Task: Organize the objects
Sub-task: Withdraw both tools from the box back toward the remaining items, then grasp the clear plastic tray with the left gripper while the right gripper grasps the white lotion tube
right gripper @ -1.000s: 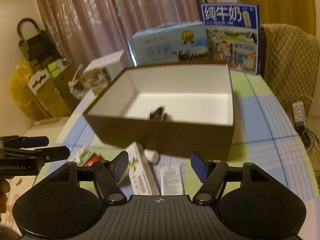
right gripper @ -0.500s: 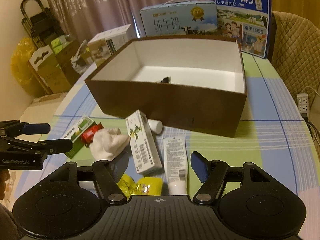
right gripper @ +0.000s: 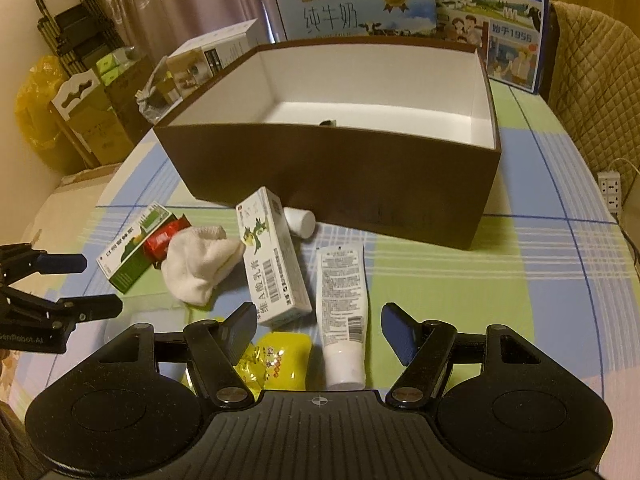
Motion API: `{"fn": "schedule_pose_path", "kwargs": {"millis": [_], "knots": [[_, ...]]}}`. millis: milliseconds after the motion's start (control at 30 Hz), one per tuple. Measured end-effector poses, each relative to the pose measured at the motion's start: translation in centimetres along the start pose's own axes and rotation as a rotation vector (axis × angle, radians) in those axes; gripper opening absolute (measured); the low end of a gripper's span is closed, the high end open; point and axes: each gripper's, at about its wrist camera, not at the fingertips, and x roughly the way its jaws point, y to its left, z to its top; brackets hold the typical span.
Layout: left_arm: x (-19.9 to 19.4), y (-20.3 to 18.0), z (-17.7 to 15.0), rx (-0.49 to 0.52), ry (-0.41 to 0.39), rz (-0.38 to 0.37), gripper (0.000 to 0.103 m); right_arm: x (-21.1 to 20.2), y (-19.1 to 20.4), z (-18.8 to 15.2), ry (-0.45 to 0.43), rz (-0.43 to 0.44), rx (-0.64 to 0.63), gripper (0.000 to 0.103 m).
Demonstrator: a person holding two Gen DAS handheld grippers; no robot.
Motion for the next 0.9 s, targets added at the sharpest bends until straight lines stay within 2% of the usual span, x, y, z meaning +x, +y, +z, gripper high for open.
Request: {"fn": "schedule_pose_path", "kwargs": {"millis": [367, 567, 800, 900], "knots": [[1.3, -0.4, -1.7, 0.09, 0.04, -0.082, 0.08, 1.2, -1.3, -0.4, 0.049, -0.026, 0.016, 0.066], [2.4, -1.0, -1.8, 0.133, 0.055, -0.093, 0.08, 1.5, -1.6, -0.6, 0.065, -0.023, 0.014, 0.066], [4.6, -1.9, -2.0, 0.229, 0.077, -0.068, 0.08, 1.8, -1.6, -0.7, 0.076, -0.02, 0.015, 0.066], [5.3, -2.1, -2.2, 0.237, 0.104, -0.069, 0.08, 1.9, -1.5, -0.7, 0.08, -0.021, 0.012, 0.066]]}}
